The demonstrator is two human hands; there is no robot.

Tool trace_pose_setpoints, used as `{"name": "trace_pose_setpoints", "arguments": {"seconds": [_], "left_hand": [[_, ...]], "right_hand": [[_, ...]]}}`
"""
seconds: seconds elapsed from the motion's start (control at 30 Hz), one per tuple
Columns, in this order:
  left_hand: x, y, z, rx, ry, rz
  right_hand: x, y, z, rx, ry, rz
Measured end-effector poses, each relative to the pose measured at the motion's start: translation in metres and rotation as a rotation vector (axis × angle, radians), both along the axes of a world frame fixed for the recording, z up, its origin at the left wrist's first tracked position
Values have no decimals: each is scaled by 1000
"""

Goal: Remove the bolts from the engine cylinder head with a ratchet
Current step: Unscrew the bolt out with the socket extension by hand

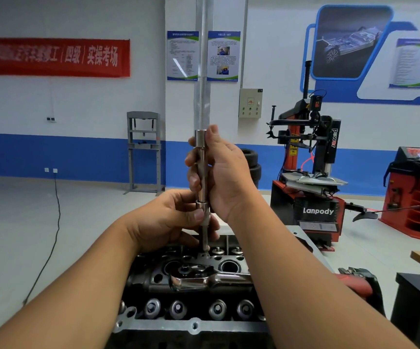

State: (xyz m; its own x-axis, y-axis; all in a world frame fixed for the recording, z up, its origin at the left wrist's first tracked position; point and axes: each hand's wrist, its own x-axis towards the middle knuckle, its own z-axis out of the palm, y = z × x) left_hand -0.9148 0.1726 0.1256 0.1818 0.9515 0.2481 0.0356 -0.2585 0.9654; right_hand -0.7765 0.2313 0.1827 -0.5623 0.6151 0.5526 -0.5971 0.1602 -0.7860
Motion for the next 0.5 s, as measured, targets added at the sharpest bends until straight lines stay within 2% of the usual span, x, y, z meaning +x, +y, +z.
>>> {"name": "trace_pose_setpoints", "arguments": {"seconds": [0.17, 0.33, 0.5], "left_hand": [[4, 2, 1, 30, 76, 151], [3, -2, 1, -30, -20, -5], [3, 1, 0, 15, 48, 80]], "right_hand": [[0, 4, -2, 27, 29, -29], [-3, 5, -3, 57, 18, -4], [-4, 6, -4, 47, 19, -2]]}}
